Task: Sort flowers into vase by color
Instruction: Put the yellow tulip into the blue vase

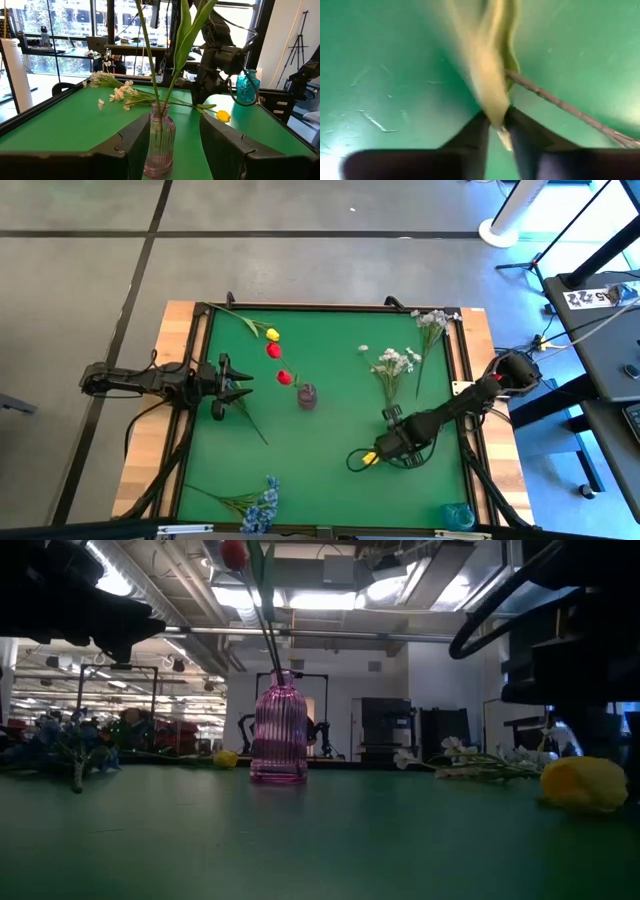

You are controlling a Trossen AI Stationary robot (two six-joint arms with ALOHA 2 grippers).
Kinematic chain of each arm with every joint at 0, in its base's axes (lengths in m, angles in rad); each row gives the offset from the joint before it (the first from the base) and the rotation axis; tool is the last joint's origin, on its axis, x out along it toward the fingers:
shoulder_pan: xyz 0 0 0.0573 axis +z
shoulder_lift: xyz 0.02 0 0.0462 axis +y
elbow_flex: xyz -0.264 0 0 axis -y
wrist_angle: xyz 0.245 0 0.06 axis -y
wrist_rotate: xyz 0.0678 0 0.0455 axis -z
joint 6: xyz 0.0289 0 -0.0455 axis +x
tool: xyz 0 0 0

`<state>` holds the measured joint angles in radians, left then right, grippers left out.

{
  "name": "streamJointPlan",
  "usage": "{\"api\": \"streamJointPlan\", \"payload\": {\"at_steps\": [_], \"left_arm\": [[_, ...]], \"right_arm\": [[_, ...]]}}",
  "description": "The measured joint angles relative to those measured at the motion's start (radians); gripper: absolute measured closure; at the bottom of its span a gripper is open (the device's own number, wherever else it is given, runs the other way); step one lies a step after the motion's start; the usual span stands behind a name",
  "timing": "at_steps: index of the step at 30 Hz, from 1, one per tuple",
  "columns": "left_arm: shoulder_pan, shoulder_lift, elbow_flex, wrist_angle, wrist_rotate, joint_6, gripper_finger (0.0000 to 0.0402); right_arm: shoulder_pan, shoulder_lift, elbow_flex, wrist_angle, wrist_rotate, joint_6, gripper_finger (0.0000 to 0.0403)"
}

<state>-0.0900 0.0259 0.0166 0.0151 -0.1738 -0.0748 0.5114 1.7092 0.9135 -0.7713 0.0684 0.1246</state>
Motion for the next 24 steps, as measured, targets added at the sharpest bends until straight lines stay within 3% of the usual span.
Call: {"api": "streamJointPlan", "payload": {"at_steps": [2, 6, 10, 24], "left_arm": [[0.0, 0.0, 0.0, 0.0, 0.0, 0.0, 0.0234], [0.0, 0.0, 0.0, 0.0, 0.0, 0.0, 0.0234], [0.0, 0.0, 0.0, 0.0, 0.0, 0.0, 0.0234], [0.0, 0.0, 0.0, 0.0, 0.0, 0.0, 0.0234]], "right_arm": [[-0.001, -0.011, 0.0, 0.002, -0.028, 0.011, 0.0386], [0.019, -0.074, -0.006, 0.04, -0.122, 0.036, 0.0382], [0.071, -0.225, 0.006, 0.106, -0.189, 0.035, 0.0396], [0.227, -0.732, 0.008, 0.61, -0.168, 0.144, 0.0397]]}}
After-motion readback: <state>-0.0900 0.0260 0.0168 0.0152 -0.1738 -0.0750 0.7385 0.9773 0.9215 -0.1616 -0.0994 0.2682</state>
